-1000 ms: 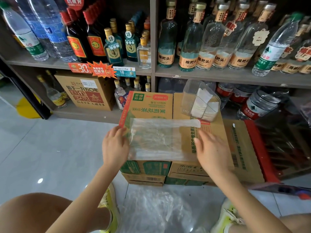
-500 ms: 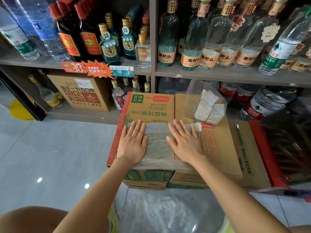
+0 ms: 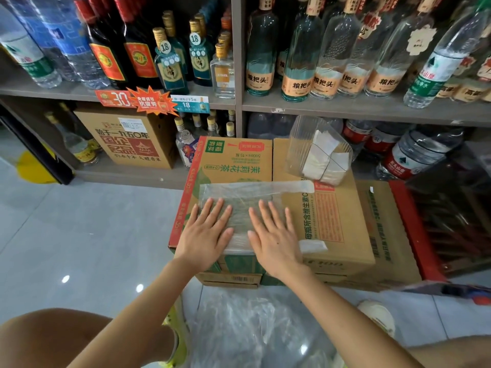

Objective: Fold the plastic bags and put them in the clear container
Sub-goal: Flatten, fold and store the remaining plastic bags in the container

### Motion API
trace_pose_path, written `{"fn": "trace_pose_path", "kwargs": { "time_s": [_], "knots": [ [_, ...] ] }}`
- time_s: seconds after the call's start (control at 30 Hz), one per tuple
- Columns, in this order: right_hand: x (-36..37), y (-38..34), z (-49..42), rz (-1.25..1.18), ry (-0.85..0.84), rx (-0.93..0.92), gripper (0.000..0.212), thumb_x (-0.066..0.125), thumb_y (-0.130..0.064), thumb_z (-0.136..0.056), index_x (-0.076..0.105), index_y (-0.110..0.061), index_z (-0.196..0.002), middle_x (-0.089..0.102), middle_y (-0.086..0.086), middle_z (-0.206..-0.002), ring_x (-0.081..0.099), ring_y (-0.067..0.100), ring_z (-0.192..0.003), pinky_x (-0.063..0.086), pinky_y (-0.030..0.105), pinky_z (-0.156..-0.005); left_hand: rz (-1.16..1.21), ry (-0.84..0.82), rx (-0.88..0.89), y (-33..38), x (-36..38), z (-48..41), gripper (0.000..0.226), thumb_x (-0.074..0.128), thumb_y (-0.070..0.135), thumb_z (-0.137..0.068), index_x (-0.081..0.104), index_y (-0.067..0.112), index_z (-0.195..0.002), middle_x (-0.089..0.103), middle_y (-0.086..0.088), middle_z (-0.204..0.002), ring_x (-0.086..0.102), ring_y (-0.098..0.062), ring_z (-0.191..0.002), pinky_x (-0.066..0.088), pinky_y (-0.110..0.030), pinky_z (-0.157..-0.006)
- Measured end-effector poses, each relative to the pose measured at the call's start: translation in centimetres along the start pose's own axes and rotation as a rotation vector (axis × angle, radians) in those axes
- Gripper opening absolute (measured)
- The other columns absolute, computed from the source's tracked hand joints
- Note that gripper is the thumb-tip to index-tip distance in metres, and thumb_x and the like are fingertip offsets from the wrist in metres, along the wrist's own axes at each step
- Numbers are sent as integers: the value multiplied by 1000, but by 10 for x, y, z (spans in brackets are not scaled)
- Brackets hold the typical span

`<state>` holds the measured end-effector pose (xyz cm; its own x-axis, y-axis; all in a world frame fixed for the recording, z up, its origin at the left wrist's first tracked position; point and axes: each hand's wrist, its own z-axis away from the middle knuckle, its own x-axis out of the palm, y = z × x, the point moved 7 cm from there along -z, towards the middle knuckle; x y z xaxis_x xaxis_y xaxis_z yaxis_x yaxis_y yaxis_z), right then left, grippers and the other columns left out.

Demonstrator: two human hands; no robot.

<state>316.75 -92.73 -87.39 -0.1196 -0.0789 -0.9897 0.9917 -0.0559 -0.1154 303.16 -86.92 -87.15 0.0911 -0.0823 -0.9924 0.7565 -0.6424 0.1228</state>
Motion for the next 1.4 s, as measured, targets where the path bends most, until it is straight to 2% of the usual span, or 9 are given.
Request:
{"fn": "trace_pose_path", "kwargs": {
  "time_s": [0.17,0.27,0.37,0.5,0.67,0.8,1.0,1.17,1.4],
  "knots": [
    [-4,66,29,51,-25,167,69,-26,-57,-84,-18,-27,-146,-17,6,-156,-16,26,-145,-11,49,-117,24,-28,-39,-7,4,-1,85,-33,68,-74,-10,29,-146,-12,4,-157,-21,-17,-143,-17,-36,-116],
    [-20,63,39,-38,122,99,71,-13,-61,-92,8,-24,-150,10,10,-157,6,28,-146,-2,46,-118,183,-58,-54,-10,1,-1,88,-19,81,-72,-7,34,-146,-11,5,-157,-21,-13,-143,-19,-30,-114],
    [-32,25,45,-79,193,-176,64,27,-63,-94,51,-20,-135,45,5,-145,41,24,-135,17,45,-112,510,22,-105,-13,-17,5,82,16,79,-77,23,37,-147,1,12,-157,-13,-7,-144,-12,-25,-113],
    [-31,1,46,-63,291,-329,36,70,-45,-76,69,-19,-101,66,-2,-109,58,19,-102,30,37,-101,533,80,-104,-14,-31,15,70,26,72,-77,63,35,-122,20,11,-155,5,-11,-146,0,-24,-112],
    [-34,-4,46,-128,384,-321,20,55,-27,-91,71,-19,-80,67,-9,-83,59,14,-79,35,31,-84,684,37,-143,-23,-30,31,73,31,75,-75,75,25,-105,57,14,-132,41,-12,-132,22,-25,-109],
    [-49,8,48,-299,351,-166,7,71,-23,-84,71,-23,-76,68,-13,-72,58,11,-69,37,35,-80,948,59,-179,-31,-33,49,73,35,90,-71,75,33,-94,66,25,-104,58,-1,-101,44,-36,-97],
    [-63,19,19,-531,21,18,17,59,-36,-91,72,-26,-96,69,-14,-98,58,6,-92,34,37,-102,1283,112,-263,-38,-44,56,82,46,93,-60,73,24,-94,73,12,-94,66,-4,-91,48,-16,-80],
    [-70,13,-26,-454,-93,14,18,60,-39,-90,73,-27,-91,70,-14,-101,59,8,-98,32,47,-109,957,130,-396,-54,-41,51,52,51,81,-67,65,44,-102,71,11,-93,65,-13,-93,53,-40,-87],
    [-57,10,-64,-253,-151,21,21,58,-44,-90,72,-29,-91,70,-12,-94,59,12,-93,22,42,-110,596,216,-533,-62,-38,30,31,60,34,-93,60,16,-118,67,-7,-87,63,-32,-86,42,-34,-70]
  ]
}}
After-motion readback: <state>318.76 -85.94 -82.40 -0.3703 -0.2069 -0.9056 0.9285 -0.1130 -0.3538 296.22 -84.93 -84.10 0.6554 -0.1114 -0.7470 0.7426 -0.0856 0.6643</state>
